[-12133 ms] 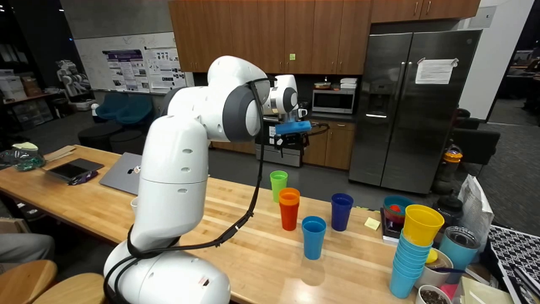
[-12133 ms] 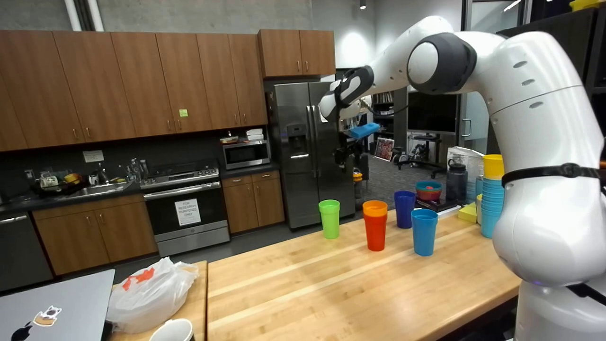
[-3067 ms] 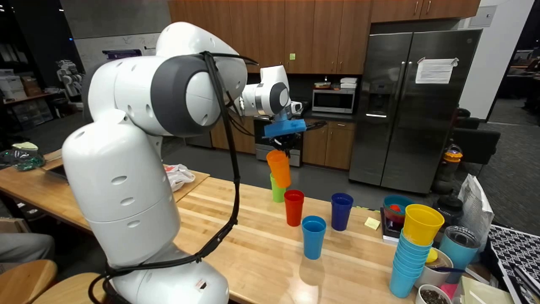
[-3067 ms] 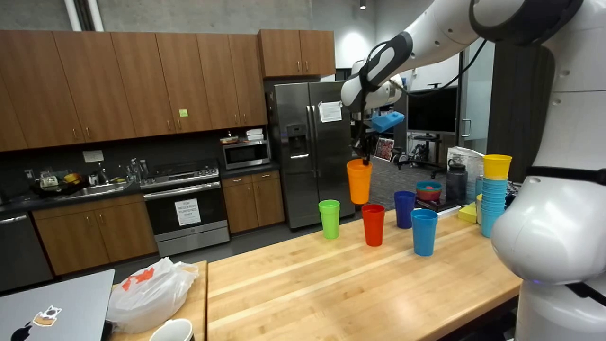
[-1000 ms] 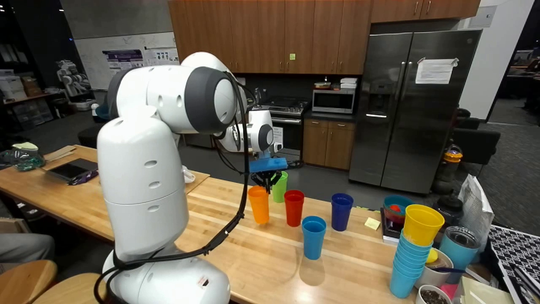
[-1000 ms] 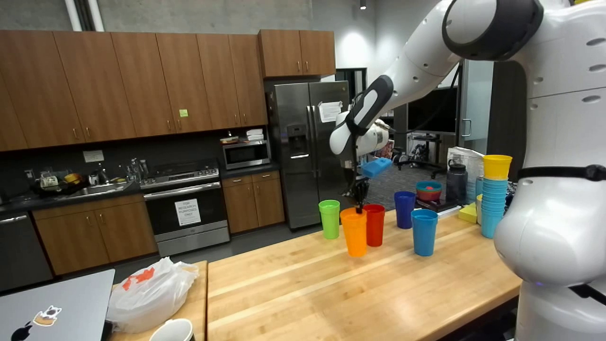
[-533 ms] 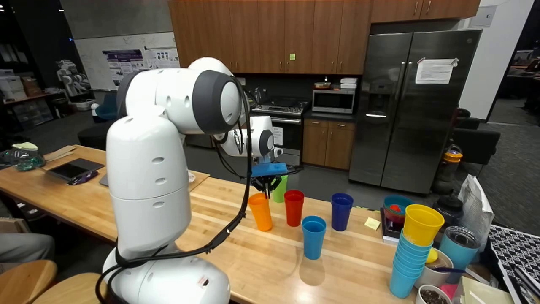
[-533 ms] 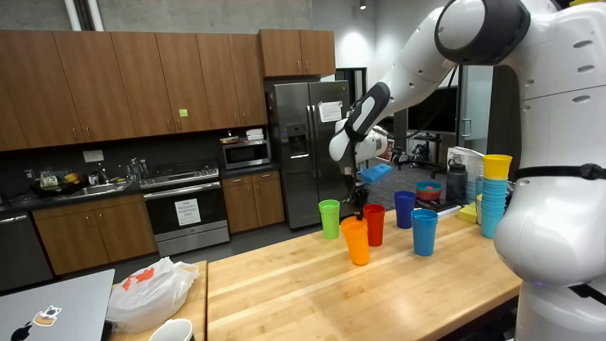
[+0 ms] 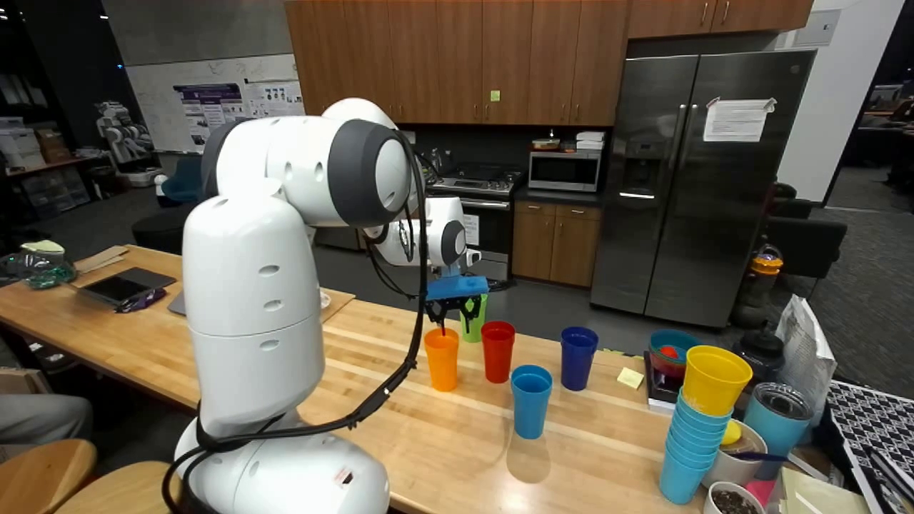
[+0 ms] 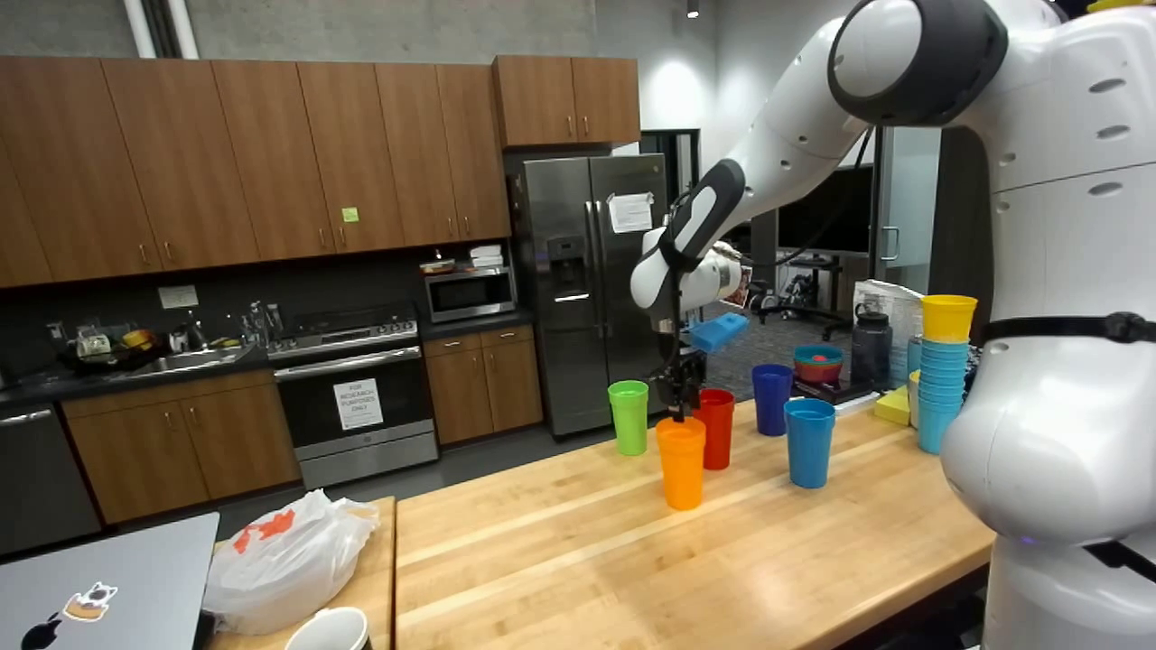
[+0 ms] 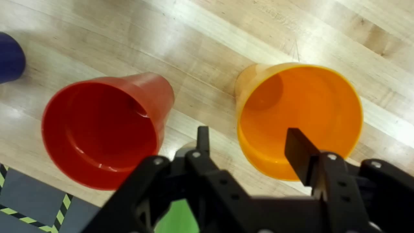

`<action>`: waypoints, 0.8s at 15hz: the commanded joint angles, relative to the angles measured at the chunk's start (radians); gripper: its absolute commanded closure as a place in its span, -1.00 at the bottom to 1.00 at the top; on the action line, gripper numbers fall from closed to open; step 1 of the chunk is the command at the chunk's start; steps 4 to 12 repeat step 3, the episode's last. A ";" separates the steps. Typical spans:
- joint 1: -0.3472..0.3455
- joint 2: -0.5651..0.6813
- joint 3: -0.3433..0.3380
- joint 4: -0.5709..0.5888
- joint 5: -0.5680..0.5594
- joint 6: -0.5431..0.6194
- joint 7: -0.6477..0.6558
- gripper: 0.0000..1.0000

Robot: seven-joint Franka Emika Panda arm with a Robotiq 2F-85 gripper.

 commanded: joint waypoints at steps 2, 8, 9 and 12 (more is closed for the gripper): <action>-0.031 -0.128 -0.026 -0.063 -0.019 0.027 0.011 -0.96; -0.039 -0.162 -0.036 -0.072 -0.026 0.019 0.018 -1.00; -0.039 -0.162 -0.036 -0.072 -0.026 0.019 0.018 -1.00; -0.039 -0.162 -0.036 -0.072 -0.026 0.019 0.018 -1.00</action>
